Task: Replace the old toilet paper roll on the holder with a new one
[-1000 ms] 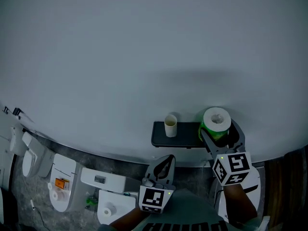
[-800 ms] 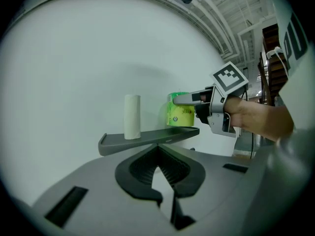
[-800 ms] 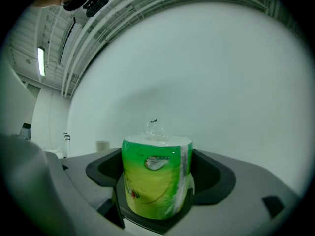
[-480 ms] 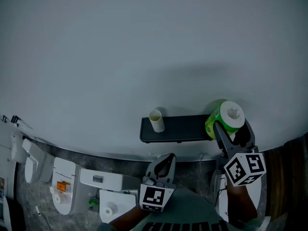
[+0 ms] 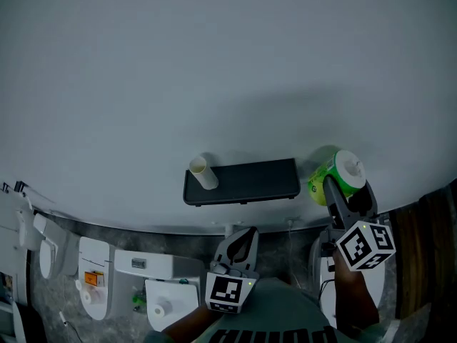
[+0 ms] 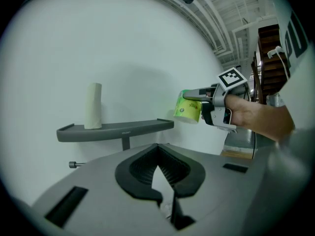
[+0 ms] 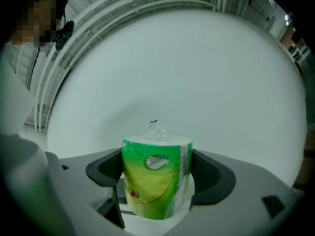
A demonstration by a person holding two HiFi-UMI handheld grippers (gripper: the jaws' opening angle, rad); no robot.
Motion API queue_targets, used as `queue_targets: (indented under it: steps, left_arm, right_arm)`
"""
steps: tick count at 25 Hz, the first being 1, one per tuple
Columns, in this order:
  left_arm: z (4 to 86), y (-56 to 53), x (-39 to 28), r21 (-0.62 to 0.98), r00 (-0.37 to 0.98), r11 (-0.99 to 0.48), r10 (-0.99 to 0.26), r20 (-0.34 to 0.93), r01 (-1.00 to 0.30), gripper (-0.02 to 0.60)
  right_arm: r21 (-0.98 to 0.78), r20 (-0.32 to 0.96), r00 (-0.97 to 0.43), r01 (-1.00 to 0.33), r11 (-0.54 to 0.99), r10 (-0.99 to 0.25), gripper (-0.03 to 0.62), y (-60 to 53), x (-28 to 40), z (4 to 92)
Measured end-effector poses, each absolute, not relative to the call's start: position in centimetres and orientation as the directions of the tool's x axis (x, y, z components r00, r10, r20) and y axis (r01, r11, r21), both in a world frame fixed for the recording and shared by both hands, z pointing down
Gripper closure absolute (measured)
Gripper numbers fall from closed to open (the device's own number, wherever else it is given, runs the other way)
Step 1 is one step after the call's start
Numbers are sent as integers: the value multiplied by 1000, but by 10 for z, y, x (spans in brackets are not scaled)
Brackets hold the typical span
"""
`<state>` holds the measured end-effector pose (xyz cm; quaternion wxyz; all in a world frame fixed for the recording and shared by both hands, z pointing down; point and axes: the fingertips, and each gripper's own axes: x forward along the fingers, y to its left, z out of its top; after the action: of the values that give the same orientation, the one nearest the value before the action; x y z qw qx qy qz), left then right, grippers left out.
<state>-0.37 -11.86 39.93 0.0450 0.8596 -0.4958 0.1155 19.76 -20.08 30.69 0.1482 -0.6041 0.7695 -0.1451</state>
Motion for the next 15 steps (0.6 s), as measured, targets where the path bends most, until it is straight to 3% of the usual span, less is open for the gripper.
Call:
queue_targets:
  steps: [8,15]
  left_arm:
    - [417,-104,-2,-39,431,-457,-861,270,-889,577]
    - [432,-95,-12,-21,396,-424,-862,317,-905,577]
  right_arm:
    - [-577,14,-240,-795,188,-971,175,-210,208,358]
    - [-766,63,-258,-632,119,-964,175,-222,203,402]
